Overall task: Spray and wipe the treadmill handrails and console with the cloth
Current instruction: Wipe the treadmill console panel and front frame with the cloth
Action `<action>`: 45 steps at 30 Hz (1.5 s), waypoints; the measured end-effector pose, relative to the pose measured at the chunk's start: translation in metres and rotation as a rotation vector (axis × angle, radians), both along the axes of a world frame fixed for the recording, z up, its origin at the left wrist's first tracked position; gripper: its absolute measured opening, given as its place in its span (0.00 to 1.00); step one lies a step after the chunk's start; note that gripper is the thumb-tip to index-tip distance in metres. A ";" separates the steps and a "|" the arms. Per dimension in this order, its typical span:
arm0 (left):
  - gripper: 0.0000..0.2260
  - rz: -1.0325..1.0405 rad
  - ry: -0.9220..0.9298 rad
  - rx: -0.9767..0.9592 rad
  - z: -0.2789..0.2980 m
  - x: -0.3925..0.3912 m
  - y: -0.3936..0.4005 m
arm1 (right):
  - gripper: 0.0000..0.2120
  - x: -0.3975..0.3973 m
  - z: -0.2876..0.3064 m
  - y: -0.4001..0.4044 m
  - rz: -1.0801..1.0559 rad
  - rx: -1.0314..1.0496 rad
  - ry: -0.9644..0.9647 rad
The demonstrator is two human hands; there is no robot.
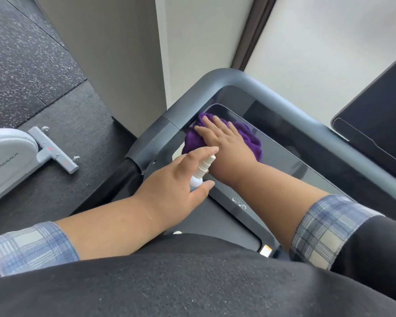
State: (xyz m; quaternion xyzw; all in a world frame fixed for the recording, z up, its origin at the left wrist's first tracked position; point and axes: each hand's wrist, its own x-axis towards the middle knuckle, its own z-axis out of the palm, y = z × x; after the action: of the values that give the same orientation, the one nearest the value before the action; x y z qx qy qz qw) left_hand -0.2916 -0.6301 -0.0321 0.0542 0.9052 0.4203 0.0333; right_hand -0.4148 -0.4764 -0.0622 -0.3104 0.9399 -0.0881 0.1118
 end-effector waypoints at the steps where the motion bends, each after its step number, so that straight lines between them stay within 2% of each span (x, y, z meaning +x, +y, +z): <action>1: 0.26 0.000 0.006 0.001 0.001 -0.002 0.000 | 0.36 0.001 0.000 0.005 0.009 -0.010 -0.004; 3: 0.27 0.009 0.012 0.007 0.003 -0.004 -0.003 | 0.39 -0.003 0.001 0.014 -0.047 -0.020 0.013; 6: 0.27 0.015 0.005 0.009 0.003 -0.005 -0.011 | 0.45 -0.014 0.003 0.016 -0.251 -0.070 0.021; 9: 0.27 0.022 0.001 0.001 0.003 -0.002 -0.018 | 0.46 -0.023 0.000 -0.004 -0.320 -0.015 0.028; 13: 0.27 0.024 -0.013 -0.010 0.004 0.002 -0.023 | 0.45 -0.029 -0.003 -0.031 -0.328 0.088 0.052; 16: 0.28 0.004 -0.007 -0.032 0.008 0.001 -0.021 | 0.41 -0.012 -0.002 -0.014 -0.156 0.081 0.041; 19: 0.28 -0.018 -0.004 -0.051 0.012 -0.001 -0.022 | 0.41 0.004 -0.001 0.013 -0.026 0.079 0.045; 26: 0.28 -0.070 0.017 -0.110 0.019 0.003 -0.021 | 0.49 -0.016 -0.002 -0.003 -0.290 0.060 0.021; 30: 0.28 -0.098 0.028 -0.125 0.021 -0.005 -0.013 | 0.47 -0.025 -0.002 -0.017 -0.308 0.070 0.019; 35: 0.28 -0.101 0.002 -0.120 0.017 -0.017 0.002 | 0.40 -0.017 -0.003 0.007 -0.252 0.036 0.015; 45: 0.28 -0.328 0.037 -0.115 0.009 -0.024 0.070 | 0.40 0.031 -0.003 0.093 -0.350 0.019 -0.005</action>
State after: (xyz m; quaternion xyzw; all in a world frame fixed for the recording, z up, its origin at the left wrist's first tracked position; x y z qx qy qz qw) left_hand -0.3155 -0.5604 -0.0226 0.2068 0.9072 0.3557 0.0878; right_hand -0.3837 -0.3829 -0.0651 -0.1409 0.9800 -0.0982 0.1003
